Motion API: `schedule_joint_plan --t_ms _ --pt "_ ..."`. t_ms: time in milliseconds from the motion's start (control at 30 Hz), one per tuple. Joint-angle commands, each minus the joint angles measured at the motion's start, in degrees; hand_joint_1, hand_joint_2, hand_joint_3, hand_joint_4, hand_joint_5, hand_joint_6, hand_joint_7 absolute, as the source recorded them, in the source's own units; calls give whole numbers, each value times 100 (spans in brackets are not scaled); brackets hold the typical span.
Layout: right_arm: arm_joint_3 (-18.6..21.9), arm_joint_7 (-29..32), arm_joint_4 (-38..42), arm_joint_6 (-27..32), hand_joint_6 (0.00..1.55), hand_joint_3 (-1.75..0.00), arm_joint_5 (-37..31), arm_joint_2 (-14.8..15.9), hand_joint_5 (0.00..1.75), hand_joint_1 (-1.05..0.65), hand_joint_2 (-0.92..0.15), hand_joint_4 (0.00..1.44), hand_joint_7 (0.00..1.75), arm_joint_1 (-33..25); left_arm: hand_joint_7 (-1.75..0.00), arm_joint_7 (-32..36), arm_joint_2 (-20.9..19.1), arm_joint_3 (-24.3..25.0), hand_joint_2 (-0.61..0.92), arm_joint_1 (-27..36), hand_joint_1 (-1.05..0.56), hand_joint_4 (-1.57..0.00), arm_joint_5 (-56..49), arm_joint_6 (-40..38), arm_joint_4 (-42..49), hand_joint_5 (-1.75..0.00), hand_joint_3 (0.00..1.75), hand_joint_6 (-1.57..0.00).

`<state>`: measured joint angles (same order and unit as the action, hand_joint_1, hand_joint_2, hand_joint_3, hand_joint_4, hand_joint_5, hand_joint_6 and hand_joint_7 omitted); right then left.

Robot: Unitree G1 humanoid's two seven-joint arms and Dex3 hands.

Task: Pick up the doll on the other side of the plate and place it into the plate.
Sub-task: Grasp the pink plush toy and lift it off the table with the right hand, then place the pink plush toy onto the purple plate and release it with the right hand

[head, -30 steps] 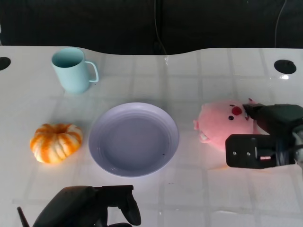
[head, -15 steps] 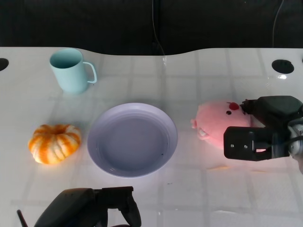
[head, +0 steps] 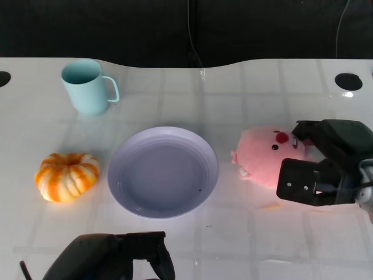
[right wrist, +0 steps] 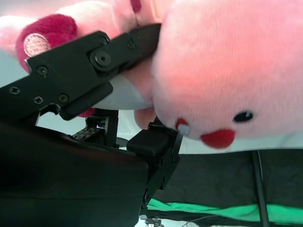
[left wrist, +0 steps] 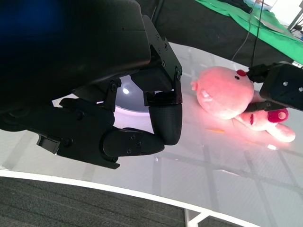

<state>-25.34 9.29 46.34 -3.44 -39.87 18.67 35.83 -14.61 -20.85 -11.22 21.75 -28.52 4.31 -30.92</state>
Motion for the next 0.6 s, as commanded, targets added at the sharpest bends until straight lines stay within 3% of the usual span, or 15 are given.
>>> schedule_joint_plan --t_ms 33,100,133,200,300,600 --pt "159 -129 -370 119 94 -77 178 11 158 -19 -60 82 95 -181 -126 -94 -71 40 92 24 -33 -62 -1 -74 -88 -169 38 -62" --pt "236 -156 -647 217 94 -83 205 46 147 -19 -57 83 92 -228 -125 -110 -79 45 92 12 -33 -62 -3 -82 -89 -168 38 -62" --pt "271 -167 -746 252 93 -88 220 54 151 -19 -54 82 100 -252 -125 -116 -79 47 92 10 -33 -62 -4 -87 -90 -168 38 -63" --pt "382 -200 -1008 349 85 -101 277 64 168 -19 -47 82 133 -310 -125 -112 -87 53 92 -3 -33 -62 -8 -72 -70 -168 38 -63" --pt "572 -172 -1352 369 78 -120 414 79 174 -18 -37 88 166 -386 -124 -110 -111 66 92 -24 -33 -62 14 -33 -32 -167 38 -63" --pt "912 -307 -2065 397 76 -139 625 121 175 -19 -31 93 175 -408 -123 -64 -141 51 92 -65 -33 -63 23 6 87 -165 36 -64"
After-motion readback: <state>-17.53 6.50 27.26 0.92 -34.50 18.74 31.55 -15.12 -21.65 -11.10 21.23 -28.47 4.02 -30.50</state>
